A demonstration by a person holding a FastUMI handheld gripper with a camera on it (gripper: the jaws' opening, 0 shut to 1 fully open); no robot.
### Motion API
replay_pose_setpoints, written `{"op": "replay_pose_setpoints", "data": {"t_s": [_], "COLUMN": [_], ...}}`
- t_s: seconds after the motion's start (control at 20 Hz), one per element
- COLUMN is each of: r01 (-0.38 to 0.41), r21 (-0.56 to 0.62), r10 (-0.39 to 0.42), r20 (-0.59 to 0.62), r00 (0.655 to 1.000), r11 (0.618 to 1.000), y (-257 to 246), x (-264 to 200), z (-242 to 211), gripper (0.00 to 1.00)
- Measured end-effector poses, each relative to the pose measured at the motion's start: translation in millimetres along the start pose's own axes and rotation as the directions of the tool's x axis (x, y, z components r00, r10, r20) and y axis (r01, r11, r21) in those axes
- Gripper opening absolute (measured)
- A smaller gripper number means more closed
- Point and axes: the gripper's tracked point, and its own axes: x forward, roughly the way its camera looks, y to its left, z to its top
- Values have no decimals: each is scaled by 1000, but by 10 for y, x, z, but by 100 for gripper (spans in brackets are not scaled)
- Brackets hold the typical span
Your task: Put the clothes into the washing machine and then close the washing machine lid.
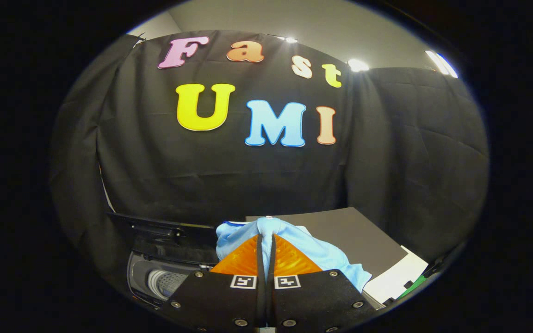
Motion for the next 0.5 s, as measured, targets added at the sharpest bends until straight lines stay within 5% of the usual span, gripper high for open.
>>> {"op": "replay_pose_setpoints", "data": {"t_s": [0.5], "r01": [-122], "r21": [43], "r10": [122], "r20": [-1], "r00": [993], "r11": [992], "y": [1319], "x": [-304], "z": [42], "gripper": [0]}}
